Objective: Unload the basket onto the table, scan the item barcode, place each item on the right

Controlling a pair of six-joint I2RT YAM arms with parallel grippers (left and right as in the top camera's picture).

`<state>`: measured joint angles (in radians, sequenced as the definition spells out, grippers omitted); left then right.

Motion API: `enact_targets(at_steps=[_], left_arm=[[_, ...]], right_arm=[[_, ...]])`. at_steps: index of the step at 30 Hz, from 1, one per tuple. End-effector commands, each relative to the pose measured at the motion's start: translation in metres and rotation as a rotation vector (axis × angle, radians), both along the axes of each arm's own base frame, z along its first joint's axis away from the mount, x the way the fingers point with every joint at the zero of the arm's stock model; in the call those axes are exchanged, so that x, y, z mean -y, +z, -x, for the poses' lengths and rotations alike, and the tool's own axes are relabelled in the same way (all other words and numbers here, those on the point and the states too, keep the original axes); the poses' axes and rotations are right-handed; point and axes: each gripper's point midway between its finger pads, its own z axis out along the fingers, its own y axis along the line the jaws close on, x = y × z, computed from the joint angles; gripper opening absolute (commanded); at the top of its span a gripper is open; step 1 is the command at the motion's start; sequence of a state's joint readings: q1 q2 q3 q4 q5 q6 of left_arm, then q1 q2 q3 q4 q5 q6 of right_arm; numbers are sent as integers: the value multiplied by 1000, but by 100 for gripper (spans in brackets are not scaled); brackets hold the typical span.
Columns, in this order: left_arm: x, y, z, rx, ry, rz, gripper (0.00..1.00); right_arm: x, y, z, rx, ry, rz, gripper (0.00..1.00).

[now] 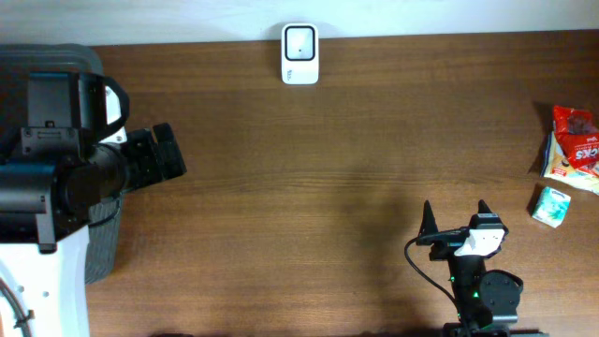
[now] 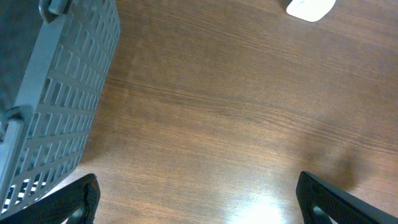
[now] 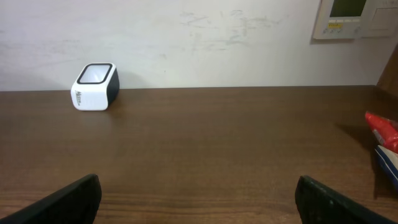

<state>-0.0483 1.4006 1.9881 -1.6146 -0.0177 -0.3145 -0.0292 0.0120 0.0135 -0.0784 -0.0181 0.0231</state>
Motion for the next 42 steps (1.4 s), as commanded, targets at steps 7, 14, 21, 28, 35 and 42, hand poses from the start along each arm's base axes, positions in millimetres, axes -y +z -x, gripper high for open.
enact_targets(at_steps=[7,14,21,28,35,42], left_arm=[[-2,0,4,-11,4,-3,99],[3,1,16,-1,1,29,99],[13,-37,32,107,-178,-9,99],[32,-99,46,488,-379,-68,99],[27,-137,77,562,-360,-96,99],[24,-156,60,648,-342,-120,99]], right_arm=[[-1,-2,0,-1,3,-3,98],[-1,-2,0,-1,3,-3,98],[-1,-2,0,-1,3,-3,98],[-1,-2,0,-1,3,-3,98],[-1,-2,0,-1,3,-3,99],[-1,-2,0,-1,3,-3,98]])
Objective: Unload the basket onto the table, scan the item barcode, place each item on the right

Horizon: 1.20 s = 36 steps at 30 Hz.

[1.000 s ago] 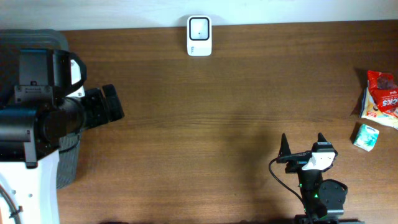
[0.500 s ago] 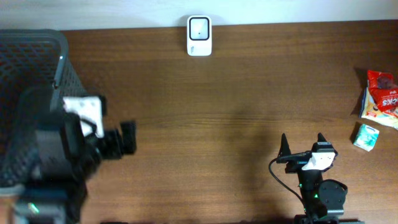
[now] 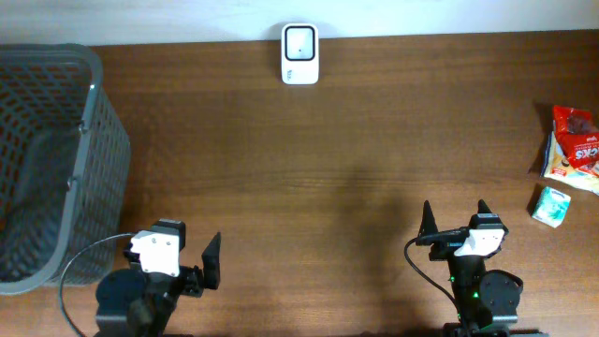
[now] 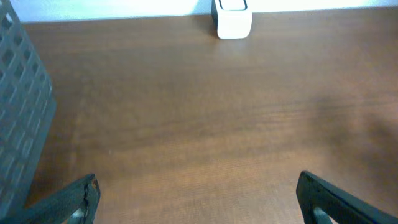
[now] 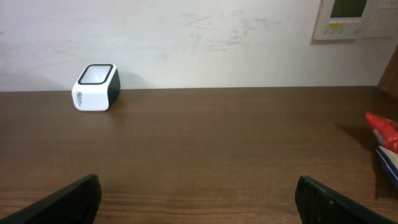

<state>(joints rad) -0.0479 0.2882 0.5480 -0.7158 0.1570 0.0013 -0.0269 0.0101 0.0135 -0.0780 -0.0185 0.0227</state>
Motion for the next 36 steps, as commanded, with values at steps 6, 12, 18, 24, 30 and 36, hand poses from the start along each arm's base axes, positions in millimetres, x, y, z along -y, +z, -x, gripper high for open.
enact_targets(at_steps=[6,12,18,24,30,36], left_arm=[[0,-1,-27,303,3,-5,99],[0,6,-34,486,4,4,99],[0,-2,-36,549,5,7,99],[-9,-27,-39,457,57,-9,99],[-25,-46,-40,368,169,49,99],[-30,-46,-40,365,205,58,99]], right_arm=[[-1,-3,0,-3,0,-4,98],[-1,-3,0,-3,0,-4,98],[-1,-3,0,-3,1,-4,98],[-1,-3,0,-3,0,-4,99],[-1,-3,0,-3,0,-4,98],[-1,-3,0,-3,0,-4,98]])
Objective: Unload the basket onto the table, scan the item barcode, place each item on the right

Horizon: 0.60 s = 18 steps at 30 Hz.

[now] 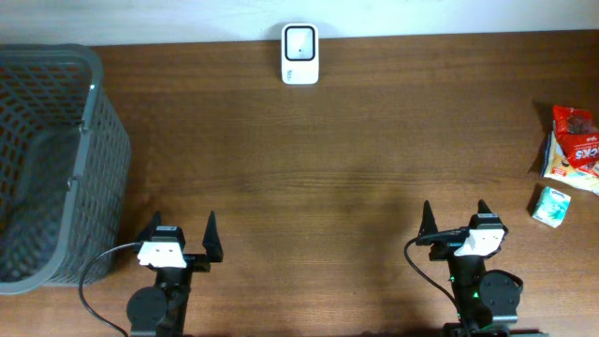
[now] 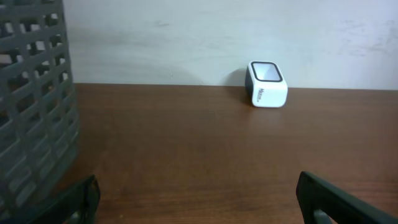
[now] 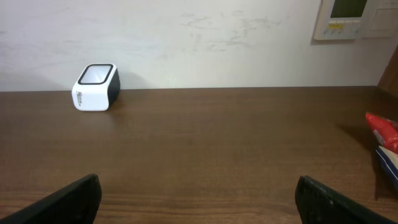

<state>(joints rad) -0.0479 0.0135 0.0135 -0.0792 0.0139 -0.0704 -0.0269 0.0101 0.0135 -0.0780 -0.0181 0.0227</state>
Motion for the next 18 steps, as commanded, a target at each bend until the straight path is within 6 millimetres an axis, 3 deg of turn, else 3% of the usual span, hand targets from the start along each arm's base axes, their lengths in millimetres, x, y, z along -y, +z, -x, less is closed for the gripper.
enact_targets(at_steps=[1,18], left_arm=[[-7,-2,0,-2,41,0,99],[-12,-3,0,-2,51,-88,99]], right_arm=[[-1,-3,0,-3,1,-4,98],[-1,-3,0,-3,1,-4,98]])
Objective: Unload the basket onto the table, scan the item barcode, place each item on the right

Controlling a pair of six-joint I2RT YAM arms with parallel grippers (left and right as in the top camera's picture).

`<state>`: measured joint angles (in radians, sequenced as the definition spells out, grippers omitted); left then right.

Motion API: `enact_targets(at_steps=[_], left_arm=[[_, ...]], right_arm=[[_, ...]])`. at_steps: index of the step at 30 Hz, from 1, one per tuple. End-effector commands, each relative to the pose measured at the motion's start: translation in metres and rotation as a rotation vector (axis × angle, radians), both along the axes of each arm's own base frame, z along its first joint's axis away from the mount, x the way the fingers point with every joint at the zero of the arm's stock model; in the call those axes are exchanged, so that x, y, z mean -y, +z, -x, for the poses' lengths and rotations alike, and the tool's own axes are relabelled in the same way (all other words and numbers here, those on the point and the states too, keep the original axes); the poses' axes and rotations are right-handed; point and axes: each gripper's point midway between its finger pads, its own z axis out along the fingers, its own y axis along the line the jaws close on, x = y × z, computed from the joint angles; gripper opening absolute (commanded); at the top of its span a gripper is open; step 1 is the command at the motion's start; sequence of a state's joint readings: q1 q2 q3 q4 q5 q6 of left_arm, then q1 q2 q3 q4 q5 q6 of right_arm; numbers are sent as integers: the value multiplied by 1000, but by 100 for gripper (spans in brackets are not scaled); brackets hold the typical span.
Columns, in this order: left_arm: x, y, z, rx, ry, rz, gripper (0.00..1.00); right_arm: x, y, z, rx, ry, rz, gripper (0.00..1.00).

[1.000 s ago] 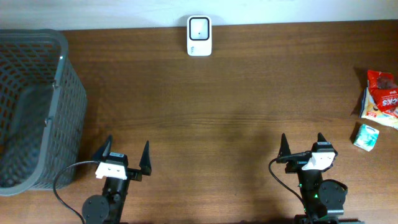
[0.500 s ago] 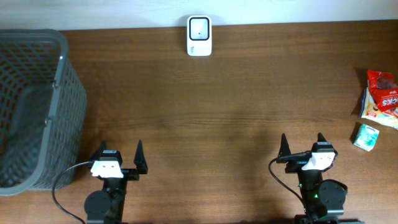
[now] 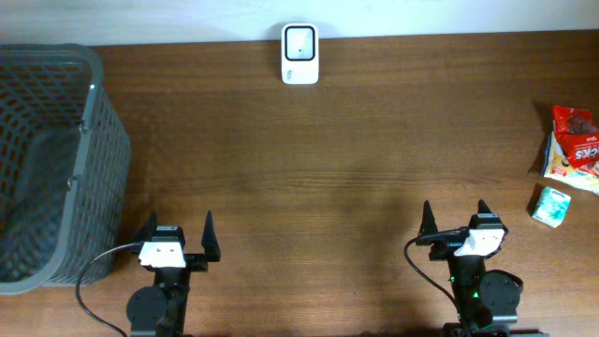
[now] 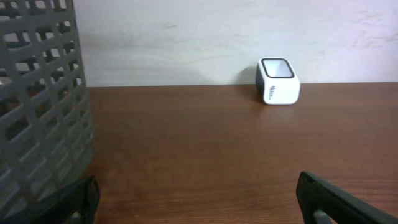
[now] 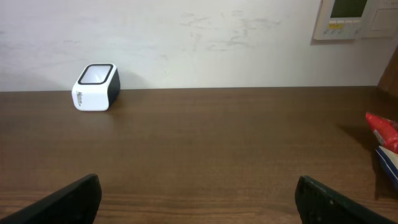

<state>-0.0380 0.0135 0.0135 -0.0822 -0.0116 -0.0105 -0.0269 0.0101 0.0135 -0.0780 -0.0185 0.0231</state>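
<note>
A white barcode scanner (image 3: 299, 54) with a dark window stands at the table's far edge, also seen as the scanner (image 4: 279, 81) and the scanner (image 5: 96, 86). At the right edge lie a red snack packet (image 3: 574, 139) and a small green-white box (image 3: 550, 206); the packet's tip (image 5: 380, 129) shows in the right wrist view. My left gripper (image 3: 176, 238) rests open at the front left. My right gripper (image 3: 455, 221) rests open at the front right. Both hold nothing.
A grey mesh basket (image 3: 42, 159) stands at the left, its wall (image 4: 37, 112) close beside my left gripper. A wall panel (image 5: 353, 18) hangs behind the table at the right.
My left wrist view has turned slightly: the scanner sits a little more to the right and the basket wall fills more of the left. The right arm is unmoved.
My left arm was raised over the basket at the far left, looking down at the table. Then it stood low at the front left, tilted. Later it sat level facing the scanner, and stays there. The right arm and the items kept still.
</note>
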Motion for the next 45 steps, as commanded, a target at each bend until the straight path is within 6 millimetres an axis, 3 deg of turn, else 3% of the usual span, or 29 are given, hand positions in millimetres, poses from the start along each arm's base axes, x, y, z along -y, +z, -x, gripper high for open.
enact_targets(at_steps=[1,45], left_arm=[[-5,-2,0,-2,21,-27,99],[-4,-1,0,2,18,-4,99]], right_arm=[[-1,-3,0,-3,1,-3,98],[-1,-3,0,-3,1,-3,98]])
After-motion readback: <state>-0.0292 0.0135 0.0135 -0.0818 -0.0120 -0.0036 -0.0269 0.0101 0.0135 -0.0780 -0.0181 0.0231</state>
